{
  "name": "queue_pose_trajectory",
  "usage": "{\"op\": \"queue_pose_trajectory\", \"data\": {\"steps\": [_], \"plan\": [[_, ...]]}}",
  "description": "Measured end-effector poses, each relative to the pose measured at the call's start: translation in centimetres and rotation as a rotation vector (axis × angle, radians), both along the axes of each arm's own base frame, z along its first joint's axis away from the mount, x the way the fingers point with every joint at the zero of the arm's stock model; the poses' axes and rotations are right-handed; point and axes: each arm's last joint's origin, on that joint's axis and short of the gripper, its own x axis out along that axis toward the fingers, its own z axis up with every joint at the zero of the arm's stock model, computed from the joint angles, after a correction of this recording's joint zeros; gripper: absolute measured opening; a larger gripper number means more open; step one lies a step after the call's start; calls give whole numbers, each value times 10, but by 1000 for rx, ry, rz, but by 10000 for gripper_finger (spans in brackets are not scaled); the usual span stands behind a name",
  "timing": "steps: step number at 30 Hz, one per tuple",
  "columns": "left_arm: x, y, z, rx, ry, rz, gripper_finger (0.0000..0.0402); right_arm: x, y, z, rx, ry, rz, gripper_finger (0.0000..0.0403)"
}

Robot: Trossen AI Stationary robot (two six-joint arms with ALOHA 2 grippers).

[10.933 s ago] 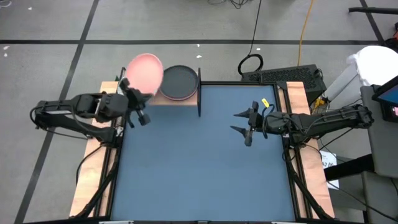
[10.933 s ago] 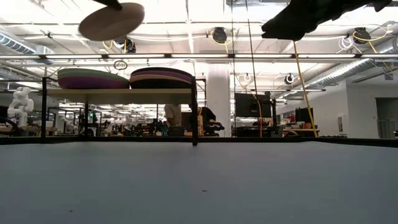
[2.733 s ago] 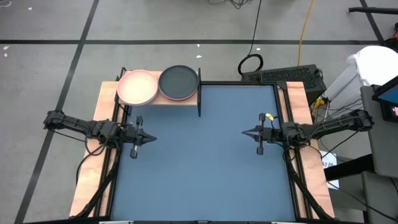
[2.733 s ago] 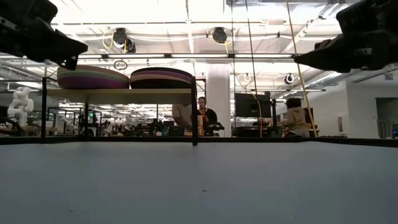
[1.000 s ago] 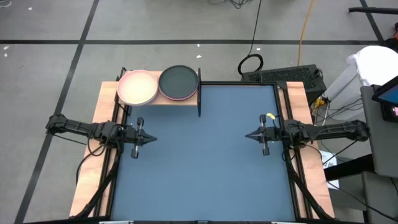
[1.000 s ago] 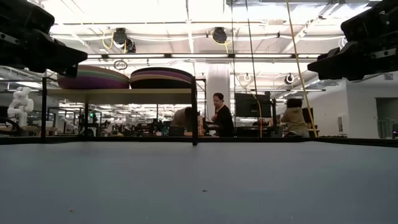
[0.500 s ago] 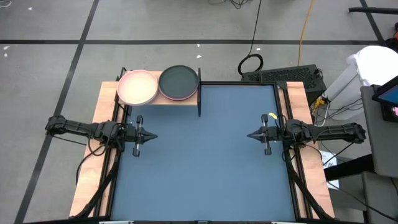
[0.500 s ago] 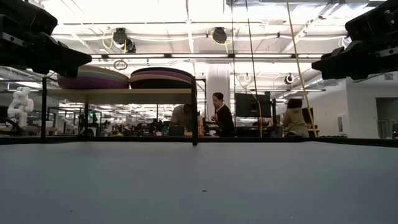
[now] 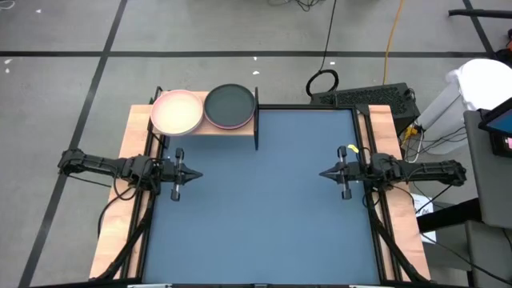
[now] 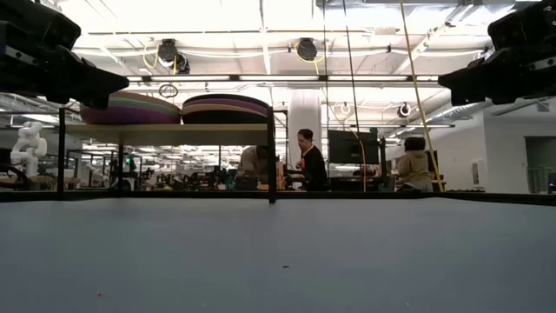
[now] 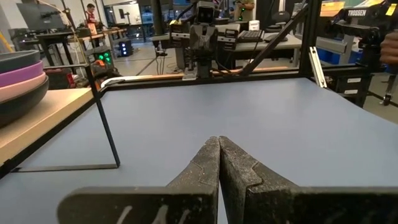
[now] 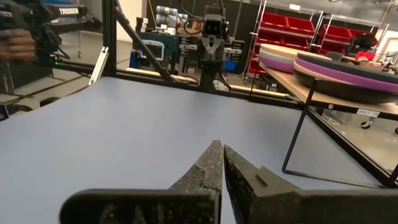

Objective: Place and stack plates onto a shelf
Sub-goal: Return to Home Position

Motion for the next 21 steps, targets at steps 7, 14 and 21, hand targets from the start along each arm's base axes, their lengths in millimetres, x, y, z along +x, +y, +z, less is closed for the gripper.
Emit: {"op": "queue_pose_trajectory", "data": {"steps": [7,14,21], "plan": [[0,0,0,0,0,0,3,-3,0,2,-15,-31,1,0],[0,0,0,-10,1,1,3,-3,1,2,16,-30,19,0],[0,0,0,-16,2,2,3,-3,3,1,76,-16,86,0]]}}
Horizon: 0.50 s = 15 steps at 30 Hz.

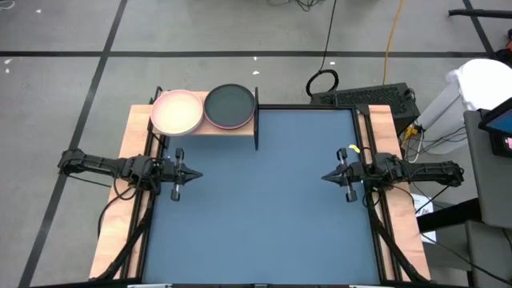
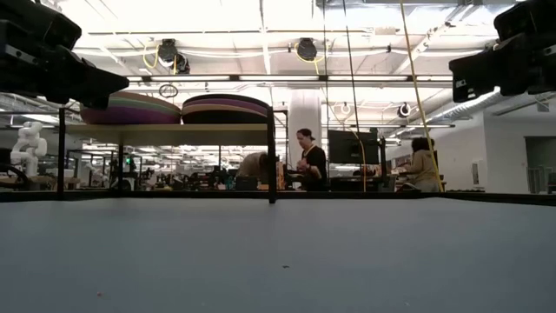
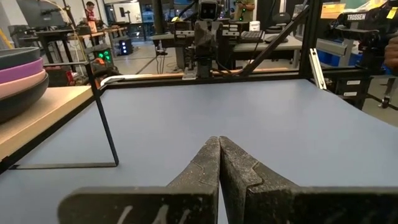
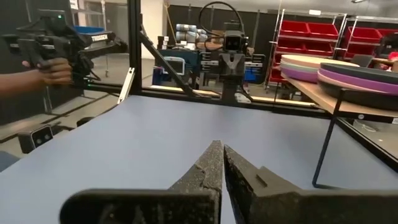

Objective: Place and stack plates onto a shelf
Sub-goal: Return to Home Position

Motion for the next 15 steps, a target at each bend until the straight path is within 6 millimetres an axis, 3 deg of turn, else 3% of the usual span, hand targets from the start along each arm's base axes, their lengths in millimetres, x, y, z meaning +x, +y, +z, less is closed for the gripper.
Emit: {"op": "queue_pose_trajectory", "data": {"steps": [15], "plan": [[0,0,0,-10,0,0,3,3,2,3,29,-36,12,0]]}}
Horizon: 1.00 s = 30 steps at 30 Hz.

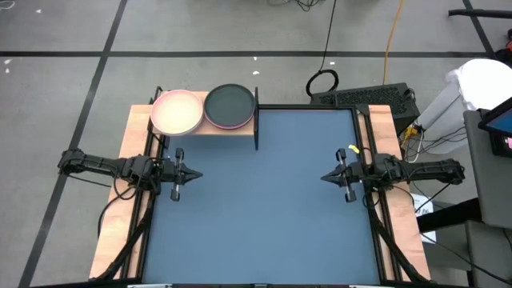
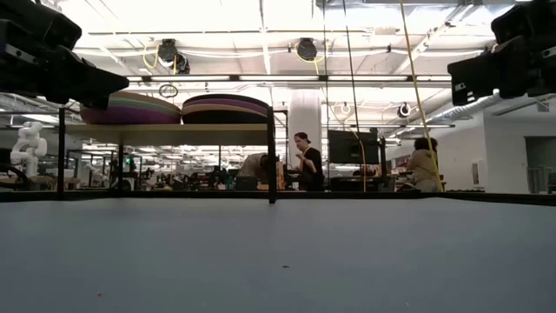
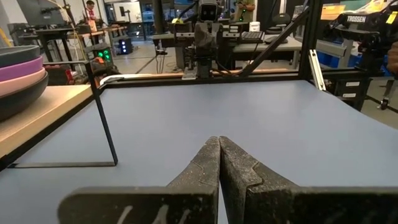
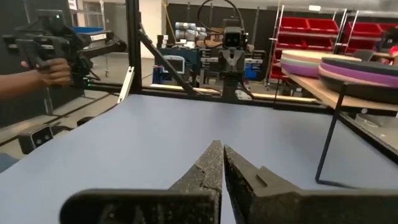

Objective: Place and stack plates onto a shelf
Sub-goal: Return to Home Position

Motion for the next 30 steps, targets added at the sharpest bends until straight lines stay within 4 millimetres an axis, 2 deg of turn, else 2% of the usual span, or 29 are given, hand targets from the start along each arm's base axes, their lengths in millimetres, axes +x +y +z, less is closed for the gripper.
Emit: {"op": "queue_pose_trajectory", "data": {"steps": [14,30], "plan": [[0,0,0,13,0,-1,3,1,4,-2,22,24,17,0],[0,0,0,-21,0,2,3,-3,5,3,-34,-42,28,0]]}}
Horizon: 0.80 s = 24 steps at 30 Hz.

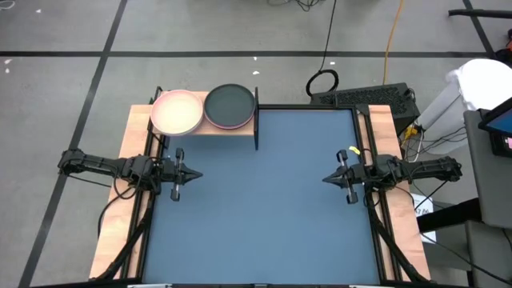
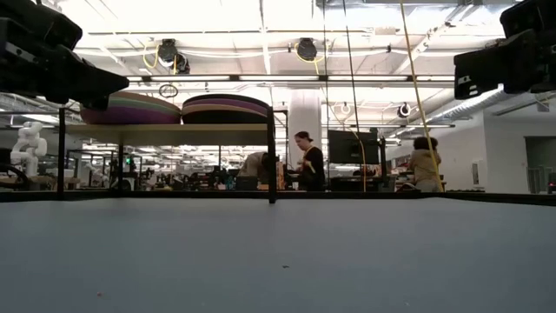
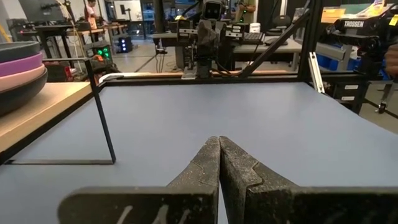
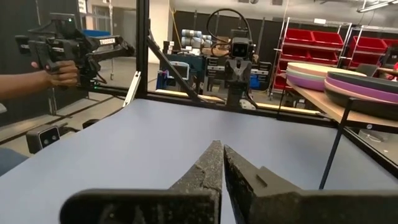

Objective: Place and stack plates onto a shelf
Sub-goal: Return to Home Position

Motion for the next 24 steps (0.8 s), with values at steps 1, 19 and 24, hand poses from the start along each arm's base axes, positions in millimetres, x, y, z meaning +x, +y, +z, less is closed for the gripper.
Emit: {"op": "queue_pose_trajectory", "data": {"steps": [1,19,24], "plan": [[0,0,0,-3,0,0,3,0,0,0,0,0,0,0],[0,-2,0,-24,-7,-61,3,3,-1,-2,-26,25,-48,0],[0,-2,0,-8,-8,-62,3,3,-1,-1,-25,20,-48,0]]}}
